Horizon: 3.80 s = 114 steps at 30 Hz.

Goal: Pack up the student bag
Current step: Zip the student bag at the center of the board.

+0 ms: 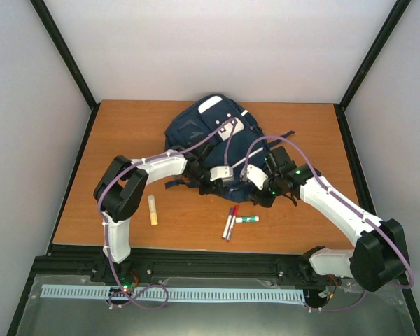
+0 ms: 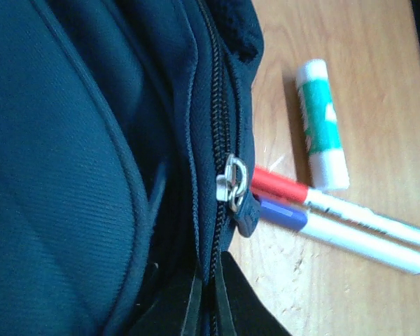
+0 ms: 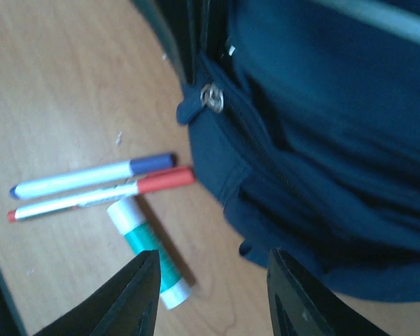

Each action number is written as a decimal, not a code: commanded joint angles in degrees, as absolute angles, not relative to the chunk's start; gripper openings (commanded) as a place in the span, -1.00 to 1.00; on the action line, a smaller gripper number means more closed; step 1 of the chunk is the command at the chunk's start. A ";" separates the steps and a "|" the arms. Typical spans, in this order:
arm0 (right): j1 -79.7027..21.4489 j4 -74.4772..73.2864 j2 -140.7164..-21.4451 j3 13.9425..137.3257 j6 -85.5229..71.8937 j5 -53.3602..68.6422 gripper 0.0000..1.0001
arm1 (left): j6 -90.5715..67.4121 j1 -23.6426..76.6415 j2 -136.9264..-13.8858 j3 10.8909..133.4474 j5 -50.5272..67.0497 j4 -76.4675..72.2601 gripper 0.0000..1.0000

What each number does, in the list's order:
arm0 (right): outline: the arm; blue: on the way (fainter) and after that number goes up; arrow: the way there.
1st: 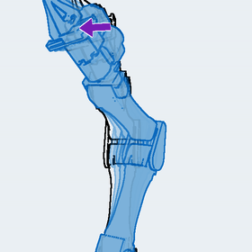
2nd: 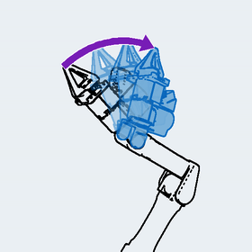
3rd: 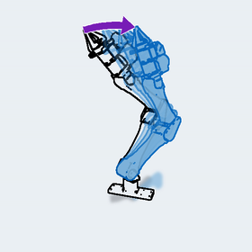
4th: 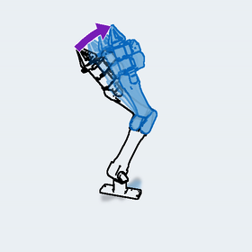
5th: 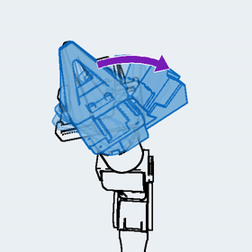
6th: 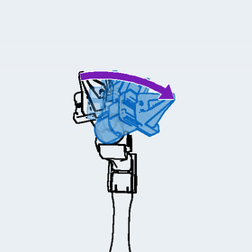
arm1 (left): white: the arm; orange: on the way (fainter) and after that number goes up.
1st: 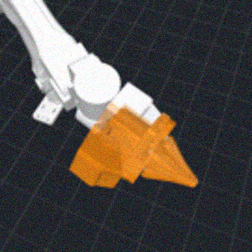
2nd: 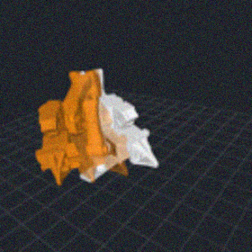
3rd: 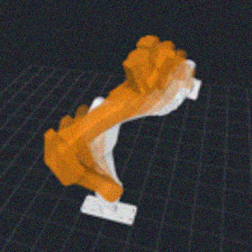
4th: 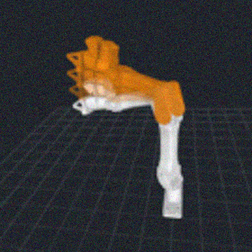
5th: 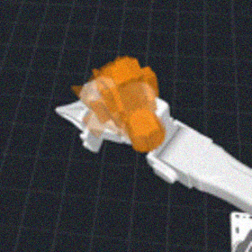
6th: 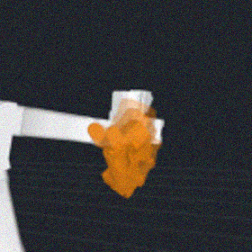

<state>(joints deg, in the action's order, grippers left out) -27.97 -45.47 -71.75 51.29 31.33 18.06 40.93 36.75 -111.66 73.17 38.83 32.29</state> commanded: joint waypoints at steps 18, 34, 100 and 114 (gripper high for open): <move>-28.30 -36.34 -75.37 57.91 22.60 7.91 -0.32 | 16.70 36.91 -119.17 97.73 54.09 38.33 -0.98; -29.44 -29.59 -80.55 55.68 24.06 5.04 -0.08 | 11.41 36.91 -119.85 100.37 60.16 36.64 -0.98; -11.83 -34.44 -92.32 61.09 21.90 25.76 -0.94 | 50.83 21.36 -96.77 82.07 40.81 57.39 -0.08; -13.11 -35.38 -86.22 60.84 17.79 32.59 -0.94 | 21.55 34.01 -110.49 90.60 48.80 41.54 0.09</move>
